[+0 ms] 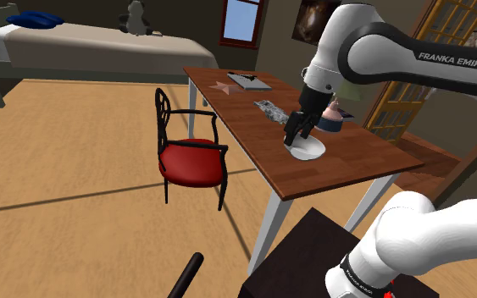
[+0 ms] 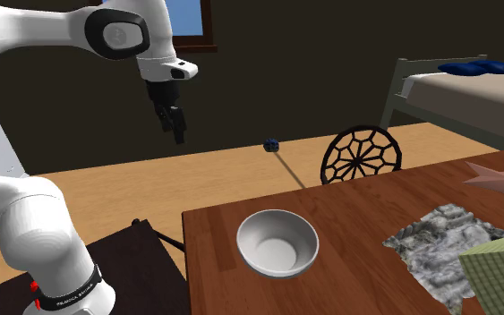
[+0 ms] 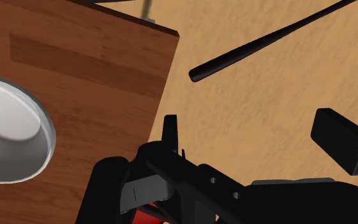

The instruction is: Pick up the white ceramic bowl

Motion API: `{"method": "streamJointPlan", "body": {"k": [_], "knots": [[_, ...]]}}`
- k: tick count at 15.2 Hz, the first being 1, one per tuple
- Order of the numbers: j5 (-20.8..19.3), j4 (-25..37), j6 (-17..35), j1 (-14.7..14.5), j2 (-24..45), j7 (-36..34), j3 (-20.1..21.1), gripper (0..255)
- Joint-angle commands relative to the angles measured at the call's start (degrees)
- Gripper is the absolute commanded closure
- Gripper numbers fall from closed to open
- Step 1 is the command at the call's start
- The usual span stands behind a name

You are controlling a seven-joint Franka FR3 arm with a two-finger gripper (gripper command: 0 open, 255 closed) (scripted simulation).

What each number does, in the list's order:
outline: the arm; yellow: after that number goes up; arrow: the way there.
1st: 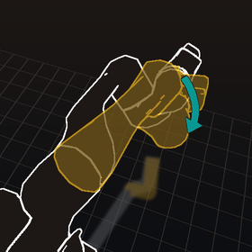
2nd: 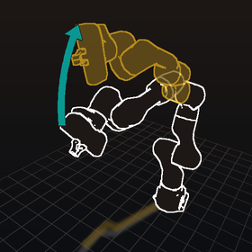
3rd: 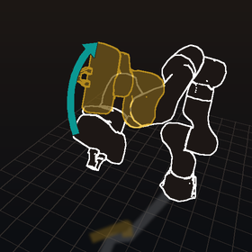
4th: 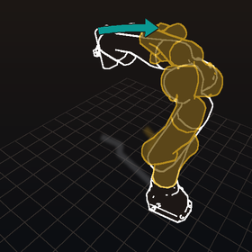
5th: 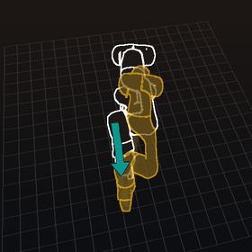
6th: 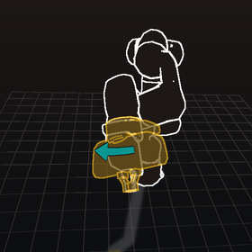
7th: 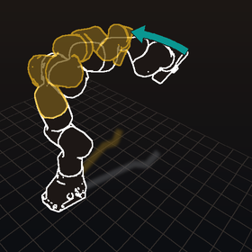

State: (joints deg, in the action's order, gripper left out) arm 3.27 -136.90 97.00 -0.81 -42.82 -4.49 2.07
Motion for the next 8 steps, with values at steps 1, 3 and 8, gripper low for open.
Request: {"method": "streamJointPlan", "body": {"k": [1, 3, 8], "knots": [[0.0, 0.0, 0.0, 0.0, 0.0, 0.0, 0.0, 0], [-1.67, -1.25, 2.3, 1.05, 1.12, 1.77, -1.47, 0], [-5.73, -3.32, 8.36, 3.75, 5.02, 5.96, -5.23, 0]]}}
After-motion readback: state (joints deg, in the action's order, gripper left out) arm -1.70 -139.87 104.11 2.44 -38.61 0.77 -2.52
